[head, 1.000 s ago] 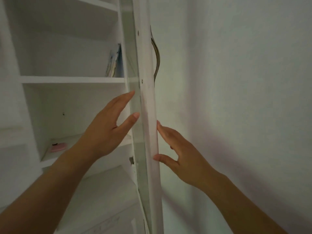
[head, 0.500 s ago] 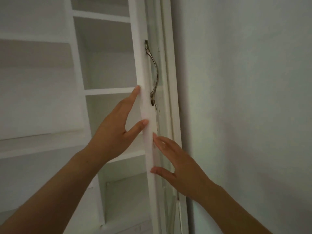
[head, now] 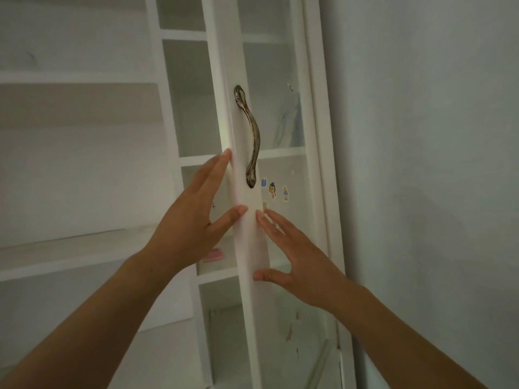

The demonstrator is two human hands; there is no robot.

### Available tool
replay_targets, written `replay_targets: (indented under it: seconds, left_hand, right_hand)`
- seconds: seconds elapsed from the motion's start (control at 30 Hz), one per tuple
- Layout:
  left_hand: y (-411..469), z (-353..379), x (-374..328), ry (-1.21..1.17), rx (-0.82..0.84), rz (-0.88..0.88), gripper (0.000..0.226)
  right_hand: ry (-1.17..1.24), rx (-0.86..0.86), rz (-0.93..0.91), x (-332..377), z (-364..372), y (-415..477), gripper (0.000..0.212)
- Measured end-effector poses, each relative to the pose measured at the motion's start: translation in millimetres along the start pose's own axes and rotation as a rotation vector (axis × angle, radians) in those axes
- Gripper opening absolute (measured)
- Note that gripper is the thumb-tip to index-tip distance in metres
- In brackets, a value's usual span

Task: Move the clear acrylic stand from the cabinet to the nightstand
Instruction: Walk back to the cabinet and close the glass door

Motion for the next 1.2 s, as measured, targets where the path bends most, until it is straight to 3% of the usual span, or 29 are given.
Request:
replay_targets:
  seconds: [0.13,0.5,0.87,1.2]
  left_hand:
    - [9,-4,25,0.134,-0.065,0.016,0.084]
    - [15,12,107,0.283,0.032,0.002,0.085]
    - [22,27,142,0.373,0.07,-0.09,0.086]
    - [23,45,158,0.544,0.062,0.008,0.085]
  right_hand:
    - [-0.009,-0.003,-0.056,0,23,23,0.09]
    - [-0.113,-0.055,-0.115,-32,61,94,0.098]
    - [-0.163,-0.061,-0.081,-52,85,127,0.103]
    - [-0.261,-0.048,-0.038,-62,83,137,0.106]
Point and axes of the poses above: each hand's wrist, its own y-axis towards the middle knuckle, its own z-axis out of the palm, x = y × z, the point moved 5 cm from there along y, towards the middle knuckle, and after that the axes turned 9 degrees about y, right-handed, at the moved point
